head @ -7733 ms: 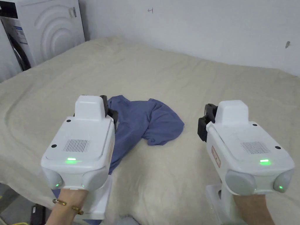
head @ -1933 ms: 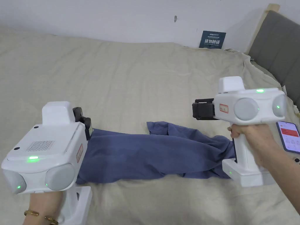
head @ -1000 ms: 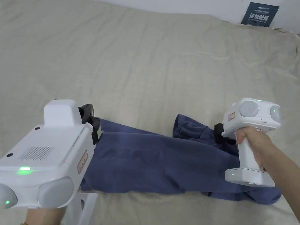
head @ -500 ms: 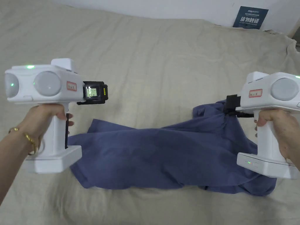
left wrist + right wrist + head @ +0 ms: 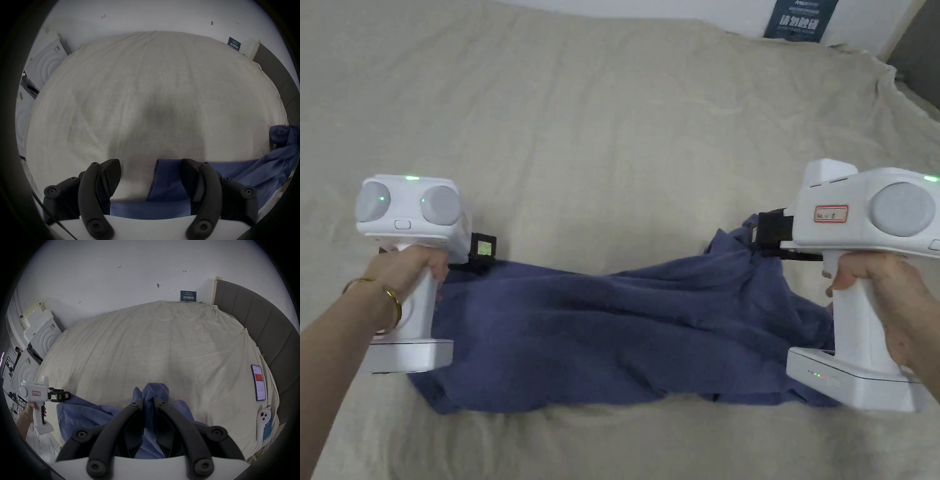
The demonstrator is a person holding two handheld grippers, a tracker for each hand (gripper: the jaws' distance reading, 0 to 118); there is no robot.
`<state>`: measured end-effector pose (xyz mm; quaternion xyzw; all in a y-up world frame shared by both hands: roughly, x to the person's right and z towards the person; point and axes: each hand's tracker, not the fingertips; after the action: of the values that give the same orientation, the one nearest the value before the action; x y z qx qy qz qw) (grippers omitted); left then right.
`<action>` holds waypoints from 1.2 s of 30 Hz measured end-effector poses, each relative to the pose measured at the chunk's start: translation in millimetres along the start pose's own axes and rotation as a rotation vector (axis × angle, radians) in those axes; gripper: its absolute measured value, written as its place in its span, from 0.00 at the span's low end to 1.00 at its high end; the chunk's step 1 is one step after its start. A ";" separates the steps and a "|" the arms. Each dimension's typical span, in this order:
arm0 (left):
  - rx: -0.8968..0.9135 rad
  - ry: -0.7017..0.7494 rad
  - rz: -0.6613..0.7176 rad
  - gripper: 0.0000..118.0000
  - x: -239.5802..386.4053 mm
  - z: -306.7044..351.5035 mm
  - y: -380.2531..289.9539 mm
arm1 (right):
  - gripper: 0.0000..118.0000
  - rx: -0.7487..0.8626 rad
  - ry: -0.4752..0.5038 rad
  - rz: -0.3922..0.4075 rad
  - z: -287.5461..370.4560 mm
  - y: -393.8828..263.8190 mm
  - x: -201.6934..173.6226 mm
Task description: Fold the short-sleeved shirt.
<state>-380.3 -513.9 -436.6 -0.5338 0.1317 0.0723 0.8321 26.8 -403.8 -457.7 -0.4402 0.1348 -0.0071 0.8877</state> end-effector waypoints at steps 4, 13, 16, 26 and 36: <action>0.040 -0.044 -0.060 0.30 2.8 9.3 1.4 | 0.08 -0.015 0.008 -0.004 -7.8 -3.3 0.8; 0.143 -0.113 -0.013 0.00 4.4 41.1 -2.1 | 0.08 -0.002 -0.022 -0.001 -0.2 -1.1 5.8; 0.217 -0.157 0.054 0.00 -18.2 75.0 6.4 | 0.08 0.039 -0.040 -0.024 18.2 3.3 12.2; 0.516 -0.137 0.140 0.00 -75.7 216.3 16.1 | 0.08 0.263 -0.044 -0.099 138.4 20.9 31.6; 0.801 -0.048 0.261 0.00 -136.8 363.3 -16.2 | 0.08 0.537 -0.073 -0.149 294.7 26.8 51.0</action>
<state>-455.2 -188.3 -238.3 -0.1451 0.1962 0.1326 0.9607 145.4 -164.2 -320.9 -0.1981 0.0633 -0.0920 0.9738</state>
